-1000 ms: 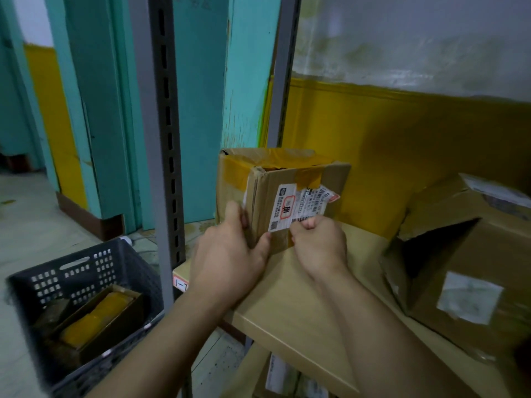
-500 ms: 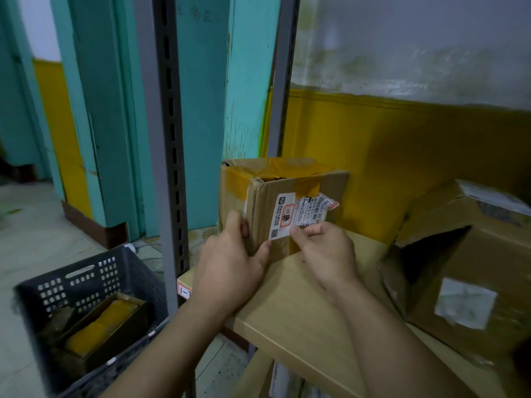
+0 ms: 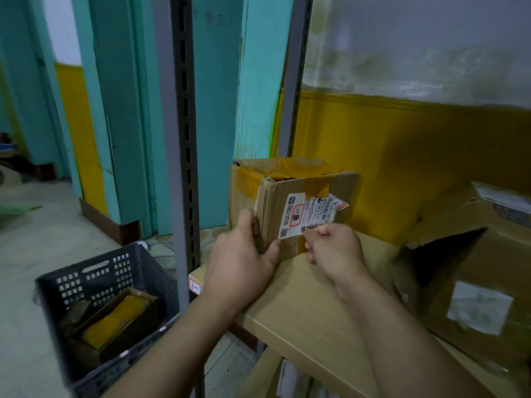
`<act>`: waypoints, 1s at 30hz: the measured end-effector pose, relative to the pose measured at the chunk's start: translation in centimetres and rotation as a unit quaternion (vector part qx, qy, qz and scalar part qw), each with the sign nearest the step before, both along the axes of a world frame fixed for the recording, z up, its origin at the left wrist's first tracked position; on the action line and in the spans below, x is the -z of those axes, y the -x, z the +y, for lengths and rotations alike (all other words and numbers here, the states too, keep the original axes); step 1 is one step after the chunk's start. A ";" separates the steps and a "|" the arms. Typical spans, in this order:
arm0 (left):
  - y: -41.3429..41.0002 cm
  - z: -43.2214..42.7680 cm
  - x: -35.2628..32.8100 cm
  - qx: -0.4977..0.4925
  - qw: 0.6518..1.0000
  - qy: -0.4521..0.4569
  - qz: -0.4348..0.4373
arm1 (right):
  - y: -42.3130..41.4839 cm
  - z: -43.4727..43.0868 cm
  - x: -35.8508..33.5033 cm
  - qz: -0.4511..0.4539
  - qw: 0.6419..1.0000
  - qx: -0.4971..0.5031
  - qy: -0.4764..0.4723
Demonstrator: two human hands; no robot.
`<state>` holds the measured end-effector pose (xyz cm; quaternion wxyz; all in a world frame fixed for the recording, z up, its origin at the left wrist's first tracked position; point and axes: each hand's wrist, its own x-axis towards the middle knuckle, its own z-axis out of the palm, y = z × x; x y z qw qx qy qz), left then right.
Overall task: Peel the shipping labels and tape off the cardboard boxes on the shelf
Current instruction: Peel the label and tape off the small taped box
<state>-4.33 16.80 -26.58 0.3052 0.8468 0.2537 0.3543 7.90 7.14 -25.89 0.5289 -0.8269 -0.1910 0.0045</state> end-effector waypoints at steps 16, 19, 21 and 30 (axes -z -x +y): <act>0.1 0.2 0.1 -0.015 1.000 0.020 -0.018 | 0.3 -1.6 -0.4 -0.038 0.998 -0.037 0.040; 0.2 0.0 0.0 -0.020 0.999 0.021 -0.023 | 0.4 -1.6 -0.4 -0.029 0.999 -0.041 0.020; 0.2 -0.1 0.0 -0.024 0.999 0.024 -0.024 | 0.5 -1.6 -0.5 -0.027 0.999 -0.032 0.007; 0.4 -0.2 0.1 -0.016 1.000 0.009 -0.020 | -0.3 -0.8 0.1 -0.059 0.998 -0.014 0.012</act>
